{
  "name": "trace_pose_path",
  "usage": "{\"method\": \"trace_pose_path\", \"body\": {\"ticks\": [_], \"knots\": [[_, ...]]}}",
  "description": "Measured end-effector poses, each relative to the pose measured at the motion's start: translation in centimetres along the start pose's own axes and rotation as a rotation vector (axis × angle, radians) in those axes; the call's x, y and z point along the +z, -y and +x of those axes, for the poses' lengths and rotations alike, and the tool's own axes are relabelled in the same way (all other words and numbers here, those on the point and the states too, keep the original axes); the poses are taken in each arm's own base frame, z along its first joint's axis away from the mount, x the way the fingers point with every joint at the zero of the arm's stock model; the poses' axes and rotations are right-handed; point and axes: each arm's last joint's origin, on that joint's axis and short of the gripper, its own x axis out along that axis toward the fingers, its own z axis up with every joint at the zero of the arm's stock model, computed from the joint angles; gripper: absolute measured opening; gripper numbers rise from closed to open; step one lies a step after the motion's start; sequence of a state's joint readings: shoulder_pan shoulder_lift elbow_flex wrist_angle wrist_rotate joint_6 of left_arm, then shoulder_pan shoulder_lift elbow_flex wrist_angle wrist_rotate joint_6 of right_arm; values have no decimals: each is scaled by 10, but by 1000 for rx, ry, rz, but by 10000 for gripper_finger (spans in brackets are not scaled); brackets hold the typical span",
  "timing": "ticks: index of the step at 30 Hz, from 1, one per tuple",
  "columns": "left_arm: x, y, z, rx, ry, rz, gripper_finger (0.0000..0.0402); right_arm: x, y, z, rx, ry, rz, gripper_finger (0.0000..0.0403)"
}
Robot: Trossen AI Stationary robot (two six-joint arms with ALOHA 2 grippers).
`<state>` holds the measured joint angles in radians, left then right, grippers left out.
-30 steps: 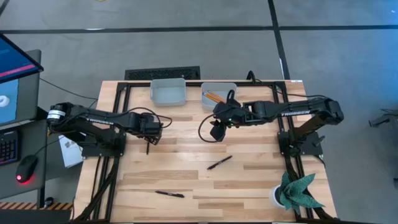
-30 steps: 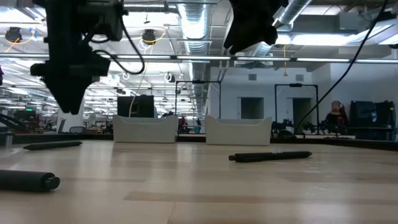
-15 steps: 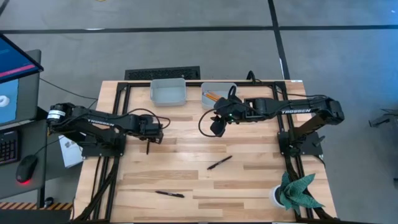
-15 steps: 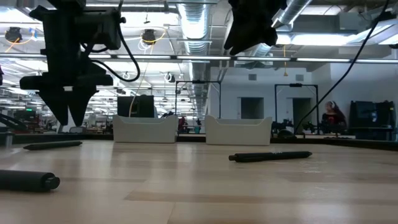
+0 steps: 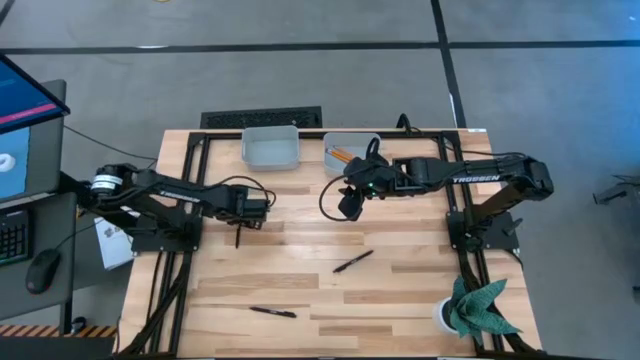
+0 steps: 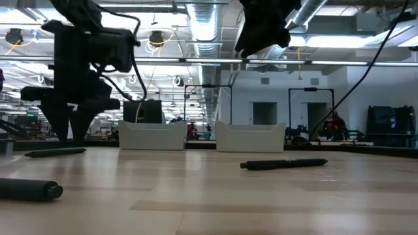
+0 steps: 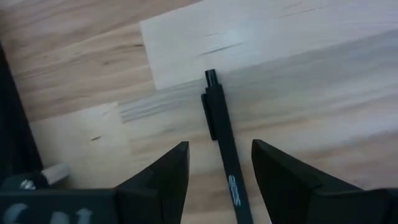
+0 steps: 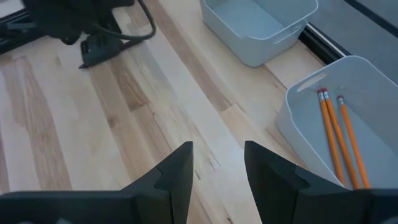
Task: Sort pens & pencils
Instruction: Put the top left black pen into the left gray bin
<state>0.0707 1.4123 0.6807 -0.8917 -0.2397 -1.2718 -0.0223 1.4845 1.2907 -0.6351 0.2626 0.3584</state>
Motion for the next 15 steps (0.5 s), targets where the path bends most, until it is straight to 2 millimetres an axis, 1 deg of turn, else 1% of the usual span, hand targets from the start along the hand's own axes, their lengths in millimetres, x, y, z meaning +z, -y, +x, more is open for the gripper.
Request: {"method": "trace_pose_path", "body": {"ticks": [6,15], "knots": [[7,7,13,-2,-29,19,167,0,0,0,0,0,-1,166],[16,7,17,-22,-64,6,167,-1,1,0,-5,-15,-7,164]]}}
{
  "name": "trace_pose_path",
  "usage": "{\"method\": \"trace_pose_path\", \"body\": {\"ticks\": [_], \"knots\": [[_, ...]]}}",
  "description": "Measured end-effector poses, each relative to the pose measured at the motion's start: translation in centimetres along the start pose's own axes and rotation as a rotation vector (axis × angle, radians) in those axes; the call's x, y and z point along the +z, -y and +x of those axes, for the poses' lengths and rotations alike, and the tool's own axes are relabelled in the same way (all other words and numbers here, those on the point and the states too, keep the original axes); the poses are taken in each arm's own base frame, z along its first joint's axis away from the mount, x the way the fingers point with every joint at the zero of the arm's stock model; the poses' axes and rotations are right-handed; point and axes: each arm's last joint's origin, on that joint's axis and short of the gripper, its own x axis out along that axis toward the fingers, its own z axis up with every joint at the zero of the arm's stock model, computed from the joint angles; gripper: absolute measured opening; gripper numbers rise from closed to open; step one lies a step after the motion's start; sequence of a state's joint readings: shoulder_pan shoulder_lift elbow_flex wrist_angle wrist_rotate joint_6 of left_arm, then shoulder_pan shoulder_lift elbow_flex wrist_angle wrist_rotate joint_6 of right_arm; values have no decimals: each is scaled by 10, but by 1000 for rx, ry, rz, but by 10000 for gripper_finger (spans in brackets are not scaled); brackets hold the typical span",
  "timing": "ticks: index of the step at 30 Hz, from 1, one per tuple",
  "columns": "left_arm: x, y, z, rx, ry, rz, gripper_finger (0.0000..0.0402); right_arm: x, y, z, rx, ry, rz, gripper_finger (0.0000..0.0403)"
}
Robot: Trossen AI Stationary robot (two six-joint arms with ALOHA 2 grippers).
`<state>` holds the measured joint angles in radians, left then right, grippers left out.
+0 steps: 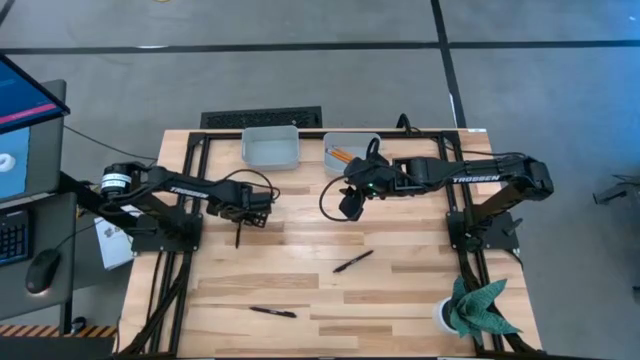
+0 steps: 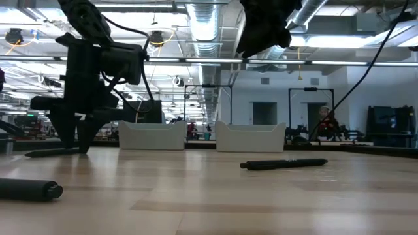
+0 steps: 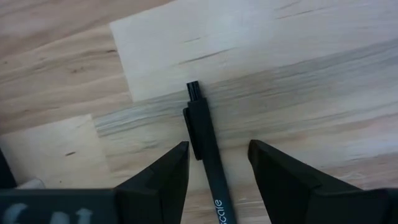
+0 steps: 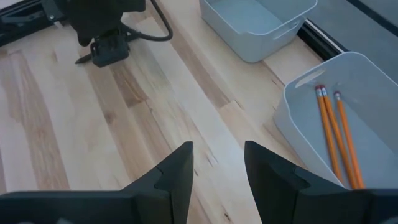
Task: Sort pens & pencils
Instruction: Put the top left black pen into the left gray bin
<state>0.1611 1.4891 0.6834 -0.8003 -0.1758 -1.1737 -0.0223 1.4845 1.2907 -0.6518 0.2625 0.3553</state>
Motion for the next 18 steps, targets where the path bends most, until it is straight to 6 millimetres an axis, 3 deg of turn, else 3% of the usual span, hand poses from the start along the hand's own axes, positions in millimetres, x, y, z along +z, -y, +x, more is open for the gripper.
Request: {"method": "trace_pose_path", "body": {"ticks": [18], "knots": [[8,-2,3,-48,-69,-13,167,0,0,0,0,-3,-44,166]]}}
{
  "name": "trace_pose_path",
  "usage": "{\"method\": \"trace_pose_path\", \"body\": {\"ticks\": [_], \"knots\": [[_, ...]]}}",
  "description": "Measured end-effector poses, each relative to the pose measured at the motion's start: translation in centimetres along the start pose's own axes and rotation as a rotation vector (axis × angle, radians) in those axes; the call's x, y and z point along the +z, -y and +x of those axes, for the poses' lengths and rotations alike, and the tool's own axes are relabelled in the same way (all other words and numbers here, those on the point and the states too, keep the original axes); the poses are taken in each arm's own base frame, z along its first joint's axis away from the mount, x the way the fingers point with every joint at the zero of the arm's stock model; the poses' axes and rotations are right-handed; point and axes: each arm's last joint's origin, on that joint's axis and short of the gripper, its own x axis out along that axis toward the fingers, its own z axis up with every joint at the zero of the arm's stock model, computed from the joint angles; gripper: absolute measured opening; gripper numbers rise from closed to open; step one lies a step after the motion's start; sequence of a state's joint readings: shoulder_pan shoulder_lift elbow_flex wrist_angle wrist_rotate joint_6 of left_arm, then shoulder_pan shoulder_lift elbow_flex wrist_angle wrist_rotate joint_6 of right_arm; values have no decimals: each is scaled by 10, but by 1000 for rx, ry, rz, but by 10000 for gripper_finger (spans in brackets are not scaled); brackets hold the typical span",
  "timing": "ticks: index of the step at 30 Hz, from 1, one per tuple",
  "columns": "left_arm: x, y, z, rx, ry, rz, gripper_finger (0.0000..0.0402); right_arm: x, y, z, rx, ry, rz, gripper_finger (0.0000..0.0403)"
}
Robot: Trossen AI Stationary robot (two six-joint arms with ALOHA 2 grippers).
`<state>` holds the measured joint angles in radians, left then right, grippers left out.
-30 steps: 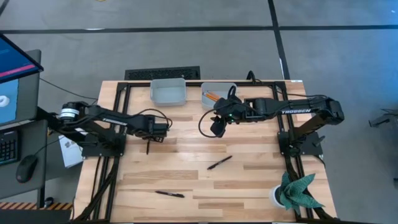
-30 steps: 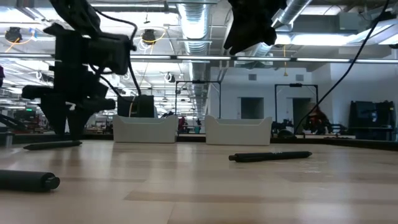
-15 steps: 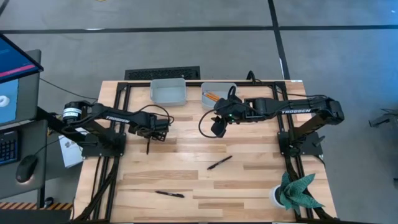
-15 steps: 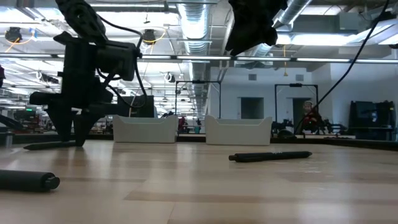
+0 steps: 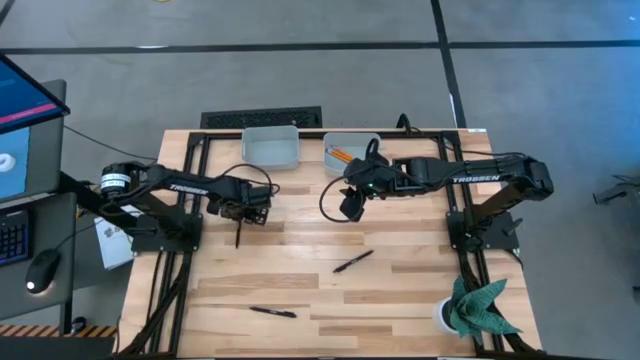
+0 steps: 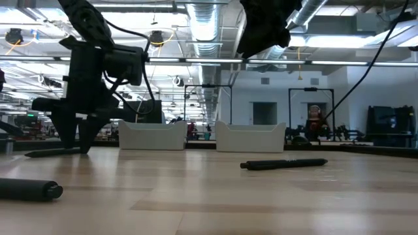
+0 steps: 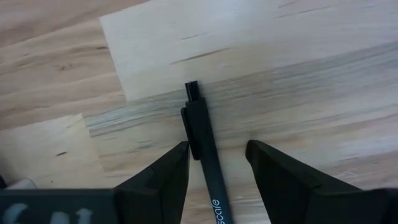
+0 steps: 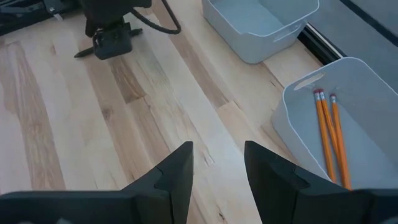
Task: Sort pens & pencils
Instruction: Put the top left black pen into the left gray bin
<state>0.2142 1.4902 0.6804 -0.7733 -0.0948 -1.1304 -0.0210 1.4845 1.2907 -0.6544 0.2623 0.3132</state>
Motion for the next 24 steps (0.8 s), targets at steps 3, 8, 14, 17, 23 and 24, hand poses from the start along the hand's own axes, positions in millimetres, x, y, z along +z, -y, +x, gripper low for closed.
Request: {"method": "trace_pose_path", "body": {"ticks": [3,8,14,17,23,24], "knots": [[2,-1,0,-7,-11,-18,167,0,0,0,0,-3,-1,164],[3,-2,0,0,-14,-27,167,0,0,0,-1,-4,-9,166],[3,-2,0,10,-6,-93,167,0,0,0,-1,-4,-11,165],[3,-3,0,11,-7,-90,167,-1,0,0,-1,-5,-12,164],[3,-3,0,11,-10,-83,167,-1,0,0,2,-6,-11,166],[3,-3,0,11,-11,-83,167,-1,0,0,2,-6,-11,166]]}}
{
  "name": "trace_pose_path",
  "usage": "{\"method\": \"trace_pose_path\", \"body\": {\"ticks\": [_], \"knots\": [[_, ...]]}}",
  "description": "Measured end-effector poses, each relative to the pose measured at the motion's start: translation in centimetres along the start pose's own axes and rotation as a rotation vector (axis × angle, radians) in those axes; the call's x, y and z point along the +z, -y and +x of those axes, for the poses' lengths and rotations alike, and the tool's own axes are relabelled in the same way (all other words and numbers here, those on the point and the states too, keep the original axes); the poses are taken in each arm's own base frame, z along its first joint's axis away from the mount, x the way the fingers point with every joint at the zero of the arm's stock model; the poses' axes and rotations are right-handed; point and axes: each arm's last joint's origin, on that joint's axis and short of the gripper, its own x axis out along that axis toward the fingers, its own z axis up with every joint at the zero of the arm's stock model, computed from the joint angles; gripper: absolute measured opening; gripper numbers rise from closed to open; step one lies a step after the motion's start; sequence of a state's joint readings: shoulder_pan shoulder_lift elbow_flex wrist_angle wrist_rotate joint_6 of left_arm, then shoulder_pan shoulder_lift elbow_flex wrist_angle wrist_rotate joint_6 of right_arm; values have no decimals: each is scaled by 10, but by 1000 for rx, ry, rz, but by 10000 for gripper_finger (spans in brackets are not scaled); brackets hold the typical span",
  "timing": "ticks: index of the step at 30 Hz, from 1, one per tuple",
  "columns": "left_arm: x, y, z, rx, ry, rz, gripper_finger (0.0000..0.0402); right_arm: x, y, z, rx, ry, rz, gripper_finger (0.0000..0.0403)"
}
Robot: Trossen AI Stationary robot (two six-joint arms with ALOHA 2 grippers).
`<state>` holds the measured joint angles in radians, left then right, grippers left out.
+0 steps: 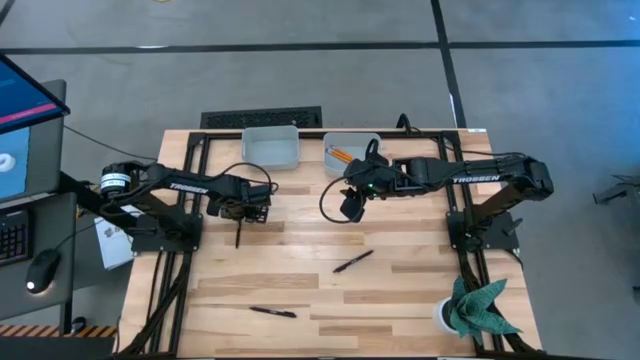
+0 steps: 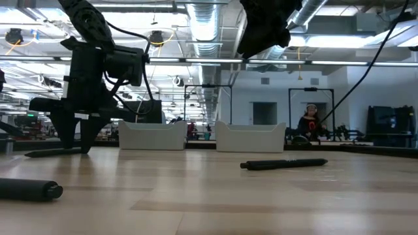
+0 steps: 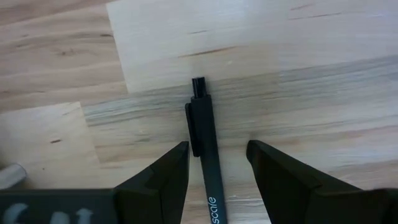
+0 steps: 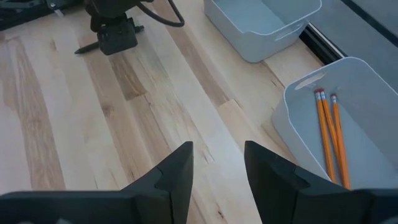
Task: Sort pens & pencils
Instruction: Put the top left black pen into the left gray bin
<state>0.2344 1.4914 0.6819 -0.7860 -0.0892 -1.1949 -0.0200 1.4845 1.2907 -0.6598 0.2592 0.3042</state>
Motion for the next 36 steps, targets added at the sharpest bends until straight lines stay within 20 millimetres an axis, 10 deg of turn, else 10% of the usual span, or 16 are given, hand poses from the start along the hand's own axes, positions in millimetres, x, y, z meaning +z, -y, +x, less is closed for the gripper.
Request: {"method": "trace_pose_path", "body": {"ticks": [10,23,36], "knots": [[0,0,0,-12,-25,3,157,0,0,0,0,0,1,166],[0,3,0,-44,-16,73,34,0,0,0,0,0,1,166],[1,3,0,-43,-7,97,61,0,0,0,0,0,1,166]]}}
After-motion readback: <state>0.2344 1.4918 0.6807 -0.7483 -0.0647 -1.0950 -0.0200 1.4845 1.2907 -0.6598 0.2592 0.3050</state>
